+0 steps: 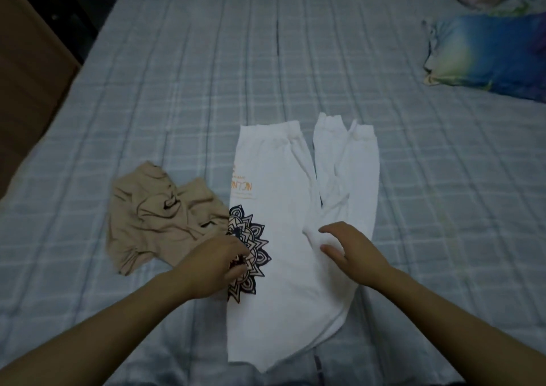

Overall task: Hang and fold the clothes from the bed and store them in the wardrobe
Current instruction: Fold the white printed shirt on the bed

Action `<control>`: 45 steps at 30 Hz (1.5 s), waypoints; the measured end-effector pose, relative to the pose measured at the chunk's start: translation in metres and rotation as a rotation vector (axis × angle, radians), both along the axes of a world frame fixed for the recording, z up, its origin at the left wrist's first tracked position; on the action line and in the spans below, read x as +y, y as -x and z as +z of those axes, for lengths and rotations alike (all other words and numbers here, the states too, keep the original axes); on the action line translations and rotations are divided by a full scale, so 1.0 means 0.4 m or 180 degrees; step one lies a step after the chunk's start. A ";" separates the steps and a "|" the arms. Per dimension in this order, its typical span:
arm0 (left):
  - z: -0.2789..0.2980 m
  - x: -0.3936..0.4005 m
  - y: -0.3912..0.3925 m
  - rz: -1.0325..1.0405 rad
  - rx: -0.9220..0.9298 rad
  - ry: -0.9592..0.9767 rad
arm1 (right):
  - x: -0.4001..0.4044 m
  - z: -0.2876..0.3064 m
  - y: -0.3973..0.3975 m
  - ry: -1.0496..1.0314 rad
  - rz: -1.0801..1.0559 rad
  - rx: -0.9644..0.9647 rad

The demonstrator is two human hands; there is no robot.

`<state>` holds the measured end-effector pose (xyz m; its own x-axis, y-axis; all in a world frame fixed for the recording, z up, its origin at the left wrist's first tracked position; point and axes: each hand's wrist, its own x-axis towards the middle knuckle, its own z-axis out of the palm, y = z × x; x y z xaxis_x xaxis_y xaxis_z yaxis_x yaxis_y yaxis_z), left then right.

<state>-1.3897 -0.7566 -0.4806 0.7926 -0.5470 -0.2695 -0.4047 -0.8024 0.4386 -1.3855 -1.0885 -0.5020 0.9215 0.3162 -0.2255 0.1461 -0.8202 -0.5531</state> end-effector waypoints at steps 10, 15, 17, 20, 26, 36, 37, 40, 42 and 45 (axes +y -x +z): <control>-0.144 0.032 -0.329 0.0513 -0.0267 -0.0099 | 0.174 -0.135 -0.318 0.0204 -0.0077 -0.0290; -0.252 0.008 -0.502 0.0328 -0.0569 -0.0085 | 0.213 -0.259 -0.467 0.0596 0.0290 -0.0439; -0.298 -0.009 -0.576 0.0223 -0.0687 -0.0284 | 0.209 -0.303 -0.534 0.0865 0.0318 -0.0463; -0.352 -0.035 -0.685 0.0154 -0.0897 -0.0510 | 0.194 -0.350 -0.627 0.1290 0.0023 -0.0590; -0.472 -0.044 -0.757 0.0319 -0.0885 -0.0324 | 0.182 -0.420 -0.663 0.1228 -0.0208 -0.0841; -0.388 -0.097 -0.777 0.0443 -0.0698 -0.0520 | 0.112 -0.274 -0.661 -0.0254 -0.0190 -0.0472; -0.367 -0.120 -0.781 0.0523 -0.0741 -0.0365 | 0.089 -0.255 -0.650 -0.0414 -0.0323 -0.0683; -0.314 -0.207 -0.794 0.0636 -0.0925 0.0202 | 0.002 -0.223 -0.636 -0.0445 -0.0861 -0.1180; -0.289 -0.280 -0.799 0.0654 -0.0870 0.0559 | -0.063 -0.215 -0.646 -0.0313 -0.1274 -0.1267; -0.263 -0.395 -0.811 0.0434 -0.0672 0.0912 | -0.160 -0.220 -0.672 -0.0015 -0.1719 -0.1092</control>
